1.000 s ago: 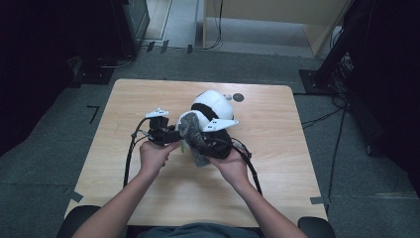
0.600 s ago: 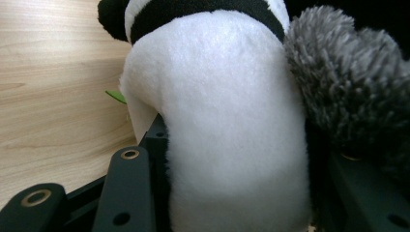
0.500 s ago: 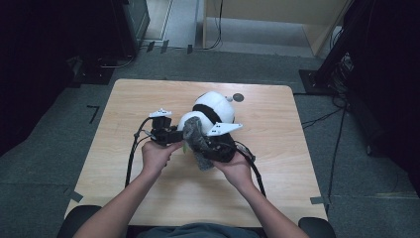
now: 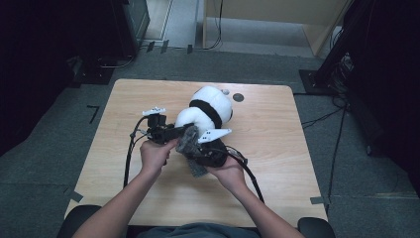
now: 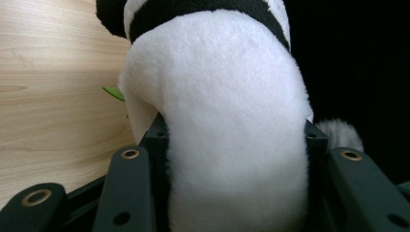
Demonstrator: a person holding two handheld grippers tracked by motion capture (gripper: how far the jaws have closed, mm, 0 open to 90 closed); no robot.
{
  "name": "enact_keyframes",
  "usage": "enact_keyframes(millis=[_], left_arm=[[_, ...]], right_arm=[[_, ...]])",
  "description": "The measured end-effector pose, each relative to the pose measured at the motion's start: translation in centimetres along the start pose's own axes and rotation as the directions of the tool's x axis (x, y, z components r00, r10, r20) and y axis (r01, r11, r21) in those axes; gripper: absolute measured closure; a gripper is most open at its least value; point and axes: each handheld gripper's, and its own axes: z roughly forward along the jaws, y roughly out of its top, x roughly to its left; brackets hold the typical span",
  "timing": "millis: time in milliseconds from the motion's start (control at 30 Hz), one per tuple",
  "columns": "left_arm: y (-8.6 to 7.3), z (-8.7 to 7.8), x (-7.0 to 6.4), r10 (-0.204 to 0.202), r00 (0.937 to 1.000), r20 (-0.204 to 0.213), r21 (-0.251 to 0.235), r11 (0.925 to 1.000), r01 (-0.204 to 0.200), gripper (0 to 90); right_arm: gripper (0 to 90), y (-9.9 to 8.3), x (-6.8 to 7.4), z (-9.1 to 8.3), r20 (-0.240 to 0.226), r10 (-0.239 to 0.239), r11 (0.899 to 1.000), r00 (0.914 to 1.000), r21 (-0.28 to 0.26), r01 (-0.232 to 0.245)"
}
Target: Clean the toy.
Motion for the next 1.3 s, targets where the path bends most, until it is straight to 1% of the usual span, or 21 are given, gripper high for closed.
enact_keyframes(millis=[67,133,167,233,267,300,367,433,533,700,767,833,867,1000,1033,1067,1167,1200,1233,1267,1300], left_arm=[[0.1,-0.2,-0.1,-0.023,0.9996,0.017,-0.020,0.9995,0.023,49.4],[0.3,-0.5,-0.2,-0.027,0.9991,0.032,-0.034,0.9990,0.028,49.3],[0.4,-0.6,-0.1,-0.048,0.9976,0.049,-0.041,0.9979,0.050,49.3],[0.6,-0.9,0.1,-0.079,0.9940,0.076,-0.044,0.9957,0.082,49.3],[0.7,-1.0,0.1,-0.082,0.9932,0.083,-0.041,0.9955,0.086,49.3],[0.7,-1.1,0.1,-0.071,0.9945,0.077,-0.040,0.9964,0.075,49.3],[0.7,-1.2,0.1,-0.061,0.9959,0.068,-0.037,0.9973,0.063,49.3],[0.7,-1.2,0.2,-0.061,0.9957,0.071,-0.041,0.9971,0.064,49.3],[0.7,-1.3,0.4,-0.054,0.9964,0.065,-0.043,0.9975,0.057,49.2],[0.7,-1.5,0.7,-0.051,0.9969,0.060,-0.054,0.9971,0.054,48.9],[0.7,-1.6,0.8,-0.048,0.9971,0.059,-0.054,0.9972,0.051,48.7],[0.7,-1.7,0.9,-0.035,0.9978,0.056,-0.054,0.9978,0.038,48.6],[0.7,-1.7,0.9,-0.037,0.9979,0.054,-0.056,0.9977,0.040,48.6],[0.6,-1.8,1.1,-0.036,0.9985,0.042,-0.053,0.9979,0.039,48.5],[0.6,-1.8,1.2,-0.037,0.9986,0.038,-0.052,0.9979,0.039,48.5],[0.6,-1.8,1.2,-0.035,0.9988,0.035,-0.046,0.9983,0.036,48.5],[0.5,-1.7,1.3,-0.035,0.9991,0.025,-0.037,0.9987,0.036,48.5],[0.5,-1.6,1.3,-0.030,0.9994,0.018,-0.031,0.9991,0.030,48.5],[0.4,-1.5,1.3,-0.029,0.9995,0.013,-0.027,0.9992,0.029,48.5],[0.3,-1.4,1.3,-0.019,0.9998,0.004,-0.018,0.9997,0.019,48.5],[0.2,-1.2,1.2,-0.010,0.9999,-0.004,0.000,1.0000,0.010,48.5]], right_arm=[[77.8,-0.3,0.1,0.5,0.019,-0.035,0.999,0.9992,0.008,0.035],[78.0,-0.5,0.1,0.8,0.052,-0.060,0.998,0.9968,0.008,0.059],[78.4,-0.7,0.0,0.9,0.063,-0.065,0.998,0.9959,0.004,0.064],[78.4,-1.0,-0.4,1.1,0.085,-0.057,0.998,0.9947,0.000,0.058],[78.4,-1.2,-0.7,1.2,0.096,-0.044,0.999,0.9945,0.017,0.042],[78.5,-1.4,-1.1,1.3,0.114,-0.033,0.999,0.9929,0.028,0.030],[78.5,-1.9,-2.5,1.1,0.124,0.033,0.999,0.9918,0.023,-0.036],[78.6,-2.2,-3.4,0.7,0.132,0.065,0.998,0.9892,0.016,-0.068],[78.5,-2.1,-4.1,-0.1,0.166,0.070,0.997,0.9836,0.024,-0.075],[78.4,-1.9,-4.6,-1.3,0.209,0.066,0.997,0.9758,0.029,-0.073],[78.5,-1.8,-4.9,-1.7,0.223,0.073,0.996,0.9721,0.030,-0.081],[78.6,-1.7,-5.1,-2.1,0.238,0.077,0.996,0.9683,0.032,-0.087],[78.6,-1.6,-5.2,-2.3,0.241,0.086,0.995,0.9666,0.030,-0.096],[78.7,-1.6,-6.1,-3.4,0.265,0.125,0.992,0.9562,0.000,-0.130],[78.7,-1.6,-6.4,-3.9,0.276,0.144,0.989,0.9502,-0.016,-0.145],[78.7,-1.6,-6.7,-4.2,0.281,0.153,0.988,0.9476,-0.028,-0.151],[78.7,-1.5,-7.4,-5.6,0.299,0.198,0.980,0.9336,-0.082,-0.181],[78.7,-1.4,-7.7,-6.1,0.300,0.215,0.976,0.9293,-0.104,-0.192],[78.6,-1.3,-7.9,-6.8,0.301,0.244,0.967,0.9221,-0.142,-0.209],[78.6,-1.2,-8.1,-7.2,0.292,0.262,0.961,0.9197,-0.166,-0.221],[78.7,-1.1,-8.1,-7.8,0.272,0.290,0.949,0.9174,-0.207,-0.239]])
